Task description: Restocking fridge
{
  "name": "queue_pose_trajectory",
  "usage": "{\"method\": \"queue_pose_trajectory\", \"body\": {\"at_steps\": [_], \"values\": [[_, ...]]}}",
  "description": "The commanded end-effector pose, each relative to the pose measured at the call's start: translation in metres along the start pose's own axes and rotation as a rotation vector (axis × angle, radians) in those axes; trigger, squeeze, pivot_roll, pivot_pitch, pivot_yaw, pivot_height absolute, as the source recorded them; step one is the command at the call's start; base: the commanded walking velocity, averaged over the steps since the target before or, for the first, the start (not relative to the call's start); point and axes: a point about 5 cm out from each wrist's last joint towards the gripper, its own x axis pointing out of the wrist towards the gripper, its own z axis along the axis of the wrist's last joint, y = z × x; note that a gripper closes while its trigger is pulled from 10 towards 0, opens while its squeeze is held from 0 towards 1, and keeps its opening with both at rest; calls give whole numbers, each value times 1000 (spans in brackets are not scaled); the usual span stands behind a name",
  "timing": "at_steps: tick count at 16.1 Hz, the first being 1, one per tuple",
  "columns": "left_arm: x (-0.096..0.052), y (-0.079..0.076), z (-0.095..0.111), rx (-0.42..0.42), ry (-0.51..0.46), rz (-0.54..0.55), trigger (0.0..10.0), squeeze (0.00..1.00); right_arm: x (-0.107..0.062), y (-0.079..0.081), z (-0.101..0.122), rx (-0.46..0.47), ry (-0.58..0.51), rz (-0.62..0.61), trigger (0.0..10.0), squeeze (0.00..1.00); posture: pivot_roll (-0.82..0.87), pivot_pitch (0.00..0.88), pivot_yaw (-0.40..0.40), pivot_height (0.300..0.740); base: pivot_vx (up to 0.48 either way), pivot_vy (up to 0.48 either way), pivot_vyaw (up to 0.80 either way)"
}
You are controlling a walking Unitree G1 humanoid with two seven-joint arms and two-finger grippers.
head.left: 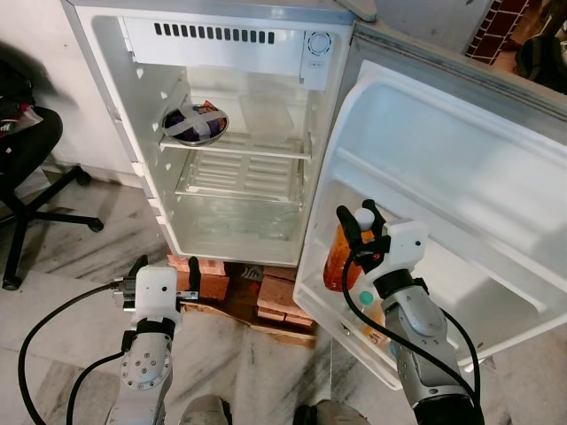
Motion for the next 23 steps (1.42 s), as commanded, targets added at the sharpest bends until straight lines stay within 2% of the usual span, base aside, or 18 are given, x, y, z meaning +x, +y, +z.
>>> {"method": "queue_pose_trajectory", "body": {"at_steps": [1, 6, 12, 17, 23], "values": [[-1, 0, 1, 9, -1, -9, 10000, 0, 1, -1, 6, 3, -23, -1, 10000, 0, 113, 137, -48, 700, 0, 0, 0], [-1, 1, 1, 12, 2, -7, 10000, 0, 1, -2, 6, 6, -20, -3, 10000, 0, 115, 138, -48, 665, 0, 0, 0], [-1, 0, 2, 13, 2, -6, 10000, 0, 1, -1, 6, 9, -20, 1, 10000, 0, 114, 136, -49, 590, 0, 0, 0], [-1, -5, 2, 4, 3, -14, 10000, 0, 3, 0, 6, 11, -21, 6, 10000, 0, 113, 139, -50, 585, 0, 0, 0], [-1, -3, 2, -4, 11, -19, 10000, 0, 5, 0, 6, -2, -22, 9, 10000, 0, 115, 135, -56, 585, 0, 0, 0]]}}
